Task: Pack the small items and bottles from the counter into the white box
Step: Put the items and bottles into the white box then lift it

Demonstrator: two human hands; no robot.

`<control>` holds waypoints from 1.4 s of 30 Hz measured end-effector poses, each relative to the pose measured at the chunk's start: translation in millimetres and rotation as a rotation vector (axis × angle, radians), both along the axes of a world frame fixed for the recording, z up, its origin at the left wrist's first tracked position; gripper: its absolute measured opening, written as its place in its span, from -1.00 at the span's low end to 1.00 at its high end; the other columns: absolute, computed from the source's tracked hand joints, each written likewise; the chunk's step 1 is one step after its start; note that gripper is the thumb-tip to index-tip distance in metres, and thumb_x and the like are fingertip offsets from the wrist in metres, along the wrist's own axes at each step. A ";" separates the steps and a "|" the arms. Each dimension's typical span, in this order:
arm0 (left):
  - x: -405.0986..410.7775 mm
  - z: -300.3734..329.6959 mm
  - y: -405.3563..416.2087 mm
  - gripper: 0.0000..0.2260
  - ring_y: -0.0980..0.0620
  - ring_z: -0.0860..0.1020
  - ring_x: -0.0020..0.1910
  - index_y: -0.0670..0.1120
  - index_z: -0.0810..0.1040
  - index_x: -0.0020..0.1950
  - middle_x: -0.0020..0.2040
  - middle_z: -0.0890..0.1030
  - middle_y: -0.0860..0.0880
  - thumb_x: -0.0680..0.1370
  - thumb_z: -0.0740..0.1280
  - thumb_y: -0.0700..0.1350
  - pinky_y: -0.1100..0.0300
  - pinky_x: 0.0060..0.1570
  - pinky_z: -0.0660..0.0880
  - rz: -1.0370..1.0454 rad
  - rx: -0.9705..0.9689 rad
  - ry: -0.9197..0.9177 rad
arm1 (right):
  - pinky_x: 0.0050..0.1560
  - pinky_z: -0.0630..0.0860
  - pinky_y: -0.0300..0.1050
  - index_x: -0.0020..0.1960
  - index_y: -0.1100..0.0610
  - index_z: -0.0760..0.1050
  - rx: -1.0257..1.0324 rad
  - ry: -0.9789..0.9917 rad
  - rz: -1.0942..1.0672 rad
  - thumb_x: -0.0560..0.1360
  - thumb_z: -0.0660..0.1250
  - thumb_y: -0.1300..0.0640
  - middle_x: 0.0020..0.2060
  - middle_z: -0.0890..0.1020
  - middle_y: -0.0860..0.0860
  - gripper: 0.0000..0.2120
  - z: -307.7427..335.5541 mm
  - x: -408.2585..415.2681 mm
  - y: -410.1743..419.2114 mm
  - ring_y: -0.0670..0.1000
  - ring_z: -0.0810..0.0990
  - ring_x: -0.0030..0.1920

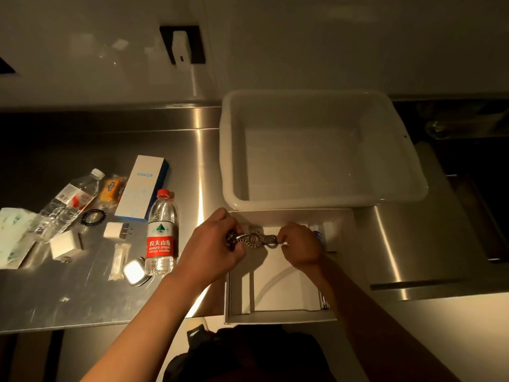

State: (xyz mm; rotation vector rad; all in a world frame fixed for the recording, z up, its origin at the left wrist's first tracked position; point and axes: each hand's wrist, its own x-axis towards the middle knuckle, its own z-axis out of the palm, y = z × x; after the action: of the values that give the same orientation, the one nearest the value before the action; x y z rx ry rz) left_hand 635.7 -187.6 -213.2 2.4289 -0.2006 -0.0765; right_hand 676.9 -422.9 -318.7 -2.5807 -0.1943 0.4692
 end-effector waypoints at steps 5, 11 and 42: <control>1.6 5.7 -7.0 -0.84 0.10 0.55 -0.13 -0.04 0.64 0.03 0.01 0.49 0.08 0.47 0.48 -0.09 0.09 -0.15 0.59 -0.046 0.016 -0.015 | 0.14 0.42 -0.19 0.12 0.08 0.65 0.029 0.072 0.045 0.55 0.32 0.28 0.10 0.65 0.03 -0.78 2.9 -10.3 -1.1 0.08 0.60 0.14; 8.2 3.2 -21.8 -0.84 0.09 0.53 -0.20 -0.02 0.63 0.00 -0.05 0.46 0.10 0.44 0.48 -0.07 0.14 -0.22 0.53 -0.108 0.064 -0.012 | 0.32 0.45 -0.03 0.32 0.13 0.56 -0.018 0.084 0.071 0.56 0.25 0.31 0.27 0.59 0.09 -0.65 18.0 -11.7 -0.8 0.13 0.55 0.28; 23.8 -78.9 -81.2 -0.72 -0.14 0.64 0.03 -0.04 0.68 0.19 0.07 0.62 -0.12 0.55 0.32 -0.27 0.14 -0.11 0.47 -0.101 0.262 0.288 | 0.26 0.32 -0.31 0.38 0.05 0.52 0.013 0.303 0.117 0.55 0.31 0.33 0.33 0.53 0.01 -0.57 23.6 -19.4 -47.9 0.04 0.50 0.34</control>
State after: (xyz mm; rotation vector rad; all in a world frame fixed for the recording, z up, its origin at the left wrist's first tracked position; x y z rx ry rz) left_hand 659.5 -268.8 -292.1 2.6281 -0.1921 -0.5233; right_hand 657.5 -470.8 -295.0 -2.4562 -0.2413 0.8894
